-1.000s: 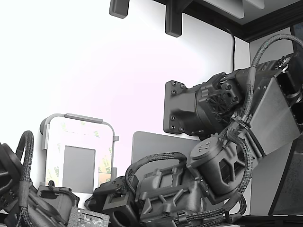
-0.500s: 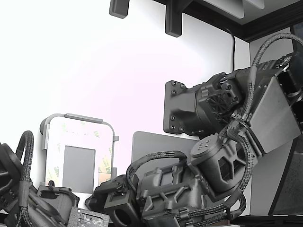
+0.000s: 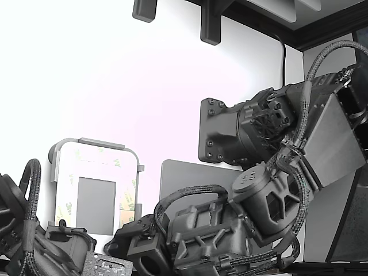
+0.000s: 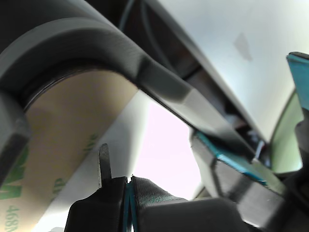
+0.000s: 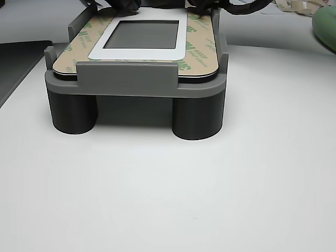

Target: Peel off protective film from adhesive tape.

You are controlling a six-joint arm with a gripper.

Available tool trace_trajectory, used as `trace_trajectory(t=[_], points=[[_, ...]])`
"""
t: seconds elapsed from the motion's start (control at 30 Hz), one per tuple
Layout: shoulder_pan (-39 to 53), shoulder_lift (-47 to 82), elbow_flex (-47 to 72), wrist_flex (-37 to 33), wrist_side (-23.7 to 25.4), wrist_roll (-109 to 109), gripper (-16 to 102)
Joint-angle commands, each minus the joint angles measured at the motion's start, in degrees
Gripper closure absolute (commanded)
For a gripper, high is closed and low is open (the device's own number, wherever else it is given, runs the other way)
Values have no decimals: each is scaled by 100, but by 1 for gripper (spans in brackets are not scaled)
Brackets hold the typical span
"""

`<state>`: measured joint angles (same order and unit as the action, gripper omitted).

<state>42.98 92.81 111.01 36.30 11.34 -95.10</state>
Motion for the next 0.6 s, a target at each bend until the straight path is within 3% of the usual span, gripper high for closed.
trace_trajectory(t=[0.0,0.57], points=[[-35,97,-167,-18,9,18,97],[-35,35,-202,0,9,53,97]])
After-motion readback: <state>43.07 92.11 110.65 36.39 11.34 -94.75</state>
